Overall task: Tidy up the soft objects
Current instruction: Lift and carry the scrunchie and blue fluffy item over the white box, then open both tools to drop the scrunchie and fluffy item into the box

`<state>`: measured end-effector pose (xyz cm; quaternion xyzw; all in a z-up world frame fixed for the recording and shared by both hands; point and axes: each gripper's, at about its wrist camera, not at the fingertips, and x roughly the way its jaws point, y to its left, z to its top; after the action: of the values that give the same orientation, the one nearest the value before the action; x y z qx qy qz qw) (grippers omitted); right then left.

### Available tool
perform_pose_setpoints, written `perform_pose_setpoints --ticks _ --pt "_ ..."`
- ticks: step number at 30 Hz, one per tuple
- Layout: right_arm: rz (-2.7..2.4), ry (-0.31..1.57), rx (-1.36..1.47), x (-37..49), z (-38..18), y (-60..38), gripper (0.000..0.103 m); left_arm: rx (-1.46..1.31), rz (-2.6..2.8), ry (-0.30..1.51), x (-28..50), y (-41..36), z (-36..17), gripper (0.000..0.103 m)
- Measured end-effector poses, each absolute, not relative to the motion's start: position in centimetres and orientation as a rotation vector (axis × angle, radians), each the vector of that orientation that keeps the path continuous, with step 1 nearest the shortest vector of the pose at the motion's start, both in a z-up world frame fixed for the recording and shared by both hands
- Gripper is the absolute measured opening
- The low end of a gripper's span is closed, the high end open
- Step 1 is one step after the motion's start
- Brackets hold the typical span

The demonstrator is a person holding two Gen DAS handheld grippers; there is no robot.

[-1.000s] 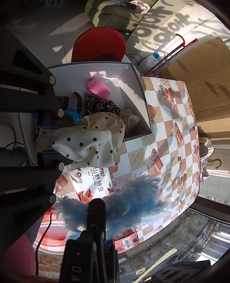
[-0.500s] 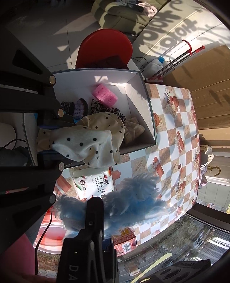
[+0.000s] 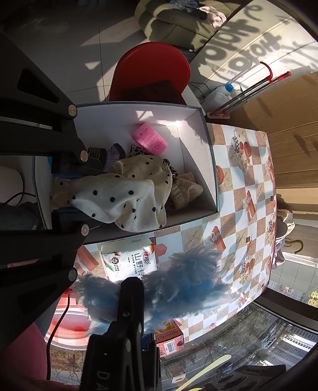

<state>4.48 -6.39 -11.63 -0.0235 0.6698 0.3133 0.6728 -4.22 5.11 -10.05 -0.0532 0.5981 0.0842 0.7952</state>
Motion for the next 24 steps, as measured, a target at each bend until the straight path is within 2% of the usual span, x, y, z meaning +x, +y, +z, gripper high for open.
perform_pose_setpoints --ticks 24 --pt "0.777 1.509 -0.187 3.4 -11.8 -1.5 0.032 -0.209 0.257 1.309 -6.3 8.8 -11.3 0.02"
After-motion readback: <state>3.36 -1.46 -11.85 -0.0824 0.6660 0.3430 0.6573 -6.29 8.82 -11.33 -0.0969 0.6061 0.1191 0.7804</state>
